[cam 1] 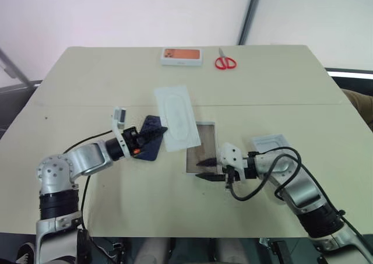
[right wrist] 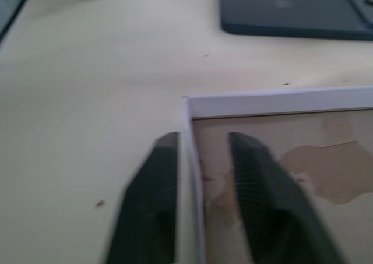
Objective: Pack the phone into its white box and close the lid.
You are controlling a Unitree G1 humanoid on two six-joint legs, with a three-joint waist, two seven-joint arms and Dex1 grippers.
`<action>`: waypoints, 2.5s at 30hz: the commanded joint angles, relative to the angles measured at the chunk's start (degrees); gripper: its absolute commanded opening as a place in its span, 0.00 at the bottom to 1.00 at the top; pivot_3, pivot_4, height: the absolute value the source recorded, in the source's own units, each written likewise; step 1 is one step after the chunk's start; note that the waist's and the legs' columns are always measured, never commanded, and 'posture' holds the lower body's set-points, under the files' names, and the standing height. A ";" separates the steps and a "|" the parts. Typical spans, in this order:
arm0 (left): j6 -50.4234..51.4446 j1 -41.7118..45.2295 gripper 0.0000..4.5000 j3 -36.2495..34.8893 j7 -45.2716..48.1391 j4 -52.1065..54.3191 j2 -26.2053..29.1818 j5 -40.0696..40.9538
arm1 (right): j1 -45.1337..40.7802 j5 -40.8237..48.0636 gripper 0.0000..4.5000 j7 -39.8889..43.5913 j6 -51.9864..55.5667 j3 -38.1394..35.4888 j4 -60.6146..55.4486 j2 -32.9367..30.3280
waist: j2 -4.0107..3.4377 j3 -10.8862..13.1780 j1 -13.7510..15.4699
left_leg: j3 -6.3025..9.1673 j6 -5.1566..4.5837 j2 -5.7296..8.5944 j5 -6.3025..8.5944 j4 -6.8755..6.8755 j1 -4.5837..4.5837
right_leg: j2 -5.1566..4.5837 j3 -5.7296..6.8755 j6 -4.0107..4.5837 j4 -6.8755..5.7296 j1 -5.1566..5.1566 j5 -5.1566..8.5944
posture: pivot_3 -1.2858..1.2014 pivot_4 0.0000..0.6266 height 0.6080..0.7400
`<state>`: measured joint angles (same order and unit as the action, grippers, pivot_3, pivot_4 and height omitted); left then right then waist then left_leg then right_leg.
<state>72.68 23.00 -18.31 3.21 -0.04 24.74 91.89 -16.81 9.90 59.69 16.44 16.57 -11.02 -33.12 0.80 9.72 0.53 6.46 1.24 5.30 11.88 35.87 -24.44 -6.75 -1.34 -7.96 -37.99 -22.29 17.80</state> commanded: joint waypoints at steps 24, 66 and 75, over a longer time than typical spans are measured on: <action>-1.43 -0.90 0.15 11.10 7.03 -1.00 -3.44 -10.51 | 6.14 6.24 0.67 2.59 -5.46 -16.83 1.56 -12.25 | 0.02 0.02 0.19 | -0.08 -0.04 0.01 0.02 -0.07 -0.02 | -0.03 -0.03 0.01 0.04 0.21 0.01 | 0.52 0.24 1.00; -36.81 -10.94 1.00 9.14 43.15 11.16 12.23 -47.35 | -8.18 -14.57 0.01 -7.34 -10.46 4.84 6.35 -0.13 | 0.02 0.03 -0.28 | -0.01 0.22 -0.01 -0.15 -0.59 0.00 | -0.01 -0.02 0.05 0.08 -0.09 -0.01 | 0.52 0.24 1.00; -37.45 -9.87 1.00 9.32 42.58 10.50 10.07 -49.70 | -8.18 -15.62 0.01 -3.12 -10.79 5.12 5.15 -4.64 | 0.02 0.03 -0.36 | -0.01 0.21 -0.02 -0.15 -0.60 0.00 | 0.00 -0.01 0.05 0.08 -0.04 -0.01 | 0.52 0.24 1.00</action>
<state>36.61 12.19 -7.84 45.80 9.44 34.80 42.51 -24.74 -4.88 55.91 5.96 21.82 -4.43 -37.12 0.82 9.75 0.18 6.45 1.45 5.28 11.73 35.28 -24.44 -6.74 -1.35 -7.92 -37.91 -22.32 17.79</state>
